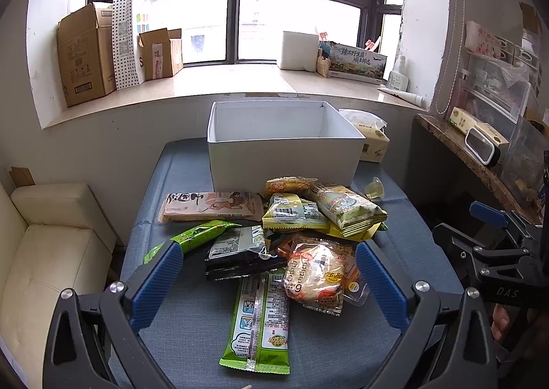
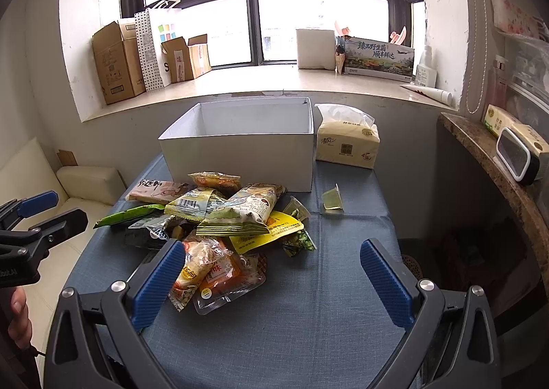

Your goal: Organize snacks

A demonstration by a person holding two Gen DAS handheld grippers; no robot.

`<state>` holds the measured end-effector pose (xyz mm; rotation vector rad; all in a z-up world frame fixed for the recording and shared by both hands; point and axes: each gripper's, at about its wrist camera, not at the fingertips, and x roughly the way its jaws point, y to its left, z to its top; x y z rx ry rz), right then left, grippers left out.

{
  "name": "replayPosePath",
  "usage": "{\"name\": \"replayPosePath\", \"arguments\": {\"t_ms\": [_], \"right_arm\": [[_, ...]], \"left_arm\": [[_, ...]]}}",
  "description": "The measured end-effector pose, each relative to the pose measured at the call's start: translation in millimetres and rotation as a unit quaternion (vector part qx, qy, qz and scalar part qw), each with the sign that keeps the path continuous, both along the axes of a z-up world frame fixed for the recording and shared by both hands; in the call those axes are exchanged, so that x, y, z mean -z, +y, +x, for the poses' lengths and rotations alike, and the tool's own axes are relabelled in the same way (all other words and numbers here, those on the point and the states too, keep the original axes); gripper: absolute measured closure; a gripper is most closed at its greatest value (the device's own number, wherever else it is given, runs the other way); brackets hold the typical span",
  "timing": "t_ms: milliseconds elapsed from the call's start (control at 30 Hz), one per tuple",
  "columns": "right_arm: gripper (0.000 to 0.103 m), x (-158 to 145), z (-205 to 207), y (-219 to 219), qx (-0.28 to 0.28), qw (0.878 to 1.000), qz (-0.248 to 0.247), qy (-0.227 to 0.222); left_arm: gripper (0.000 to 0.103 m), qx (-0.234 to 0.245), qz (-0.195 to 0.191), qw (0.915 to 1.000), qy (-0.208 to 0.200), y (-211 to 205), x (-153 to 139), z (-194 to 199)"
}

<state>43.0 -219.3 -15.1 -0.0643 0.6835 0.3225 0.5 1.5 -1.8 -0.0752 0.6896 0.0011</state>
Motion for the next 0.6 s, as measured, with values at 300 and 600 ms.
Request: {"name": "replayPosePath", "arguments": {"t_ms": [300,600], "right_arm": [[0.0,0.3,-0.3,-0.4,0.0,1.0,0.0,0.0],[0.0,3.5,3.1,-4.7,0.005,1.0,0.004,0.005]], "left_arm": [[0.0,0.0,0.0,1.0,0.002,0.8,1.0,0.2],[0.0,0.001,-0.002,1.0,0.003,0.9,2.0,-0.1]]}}
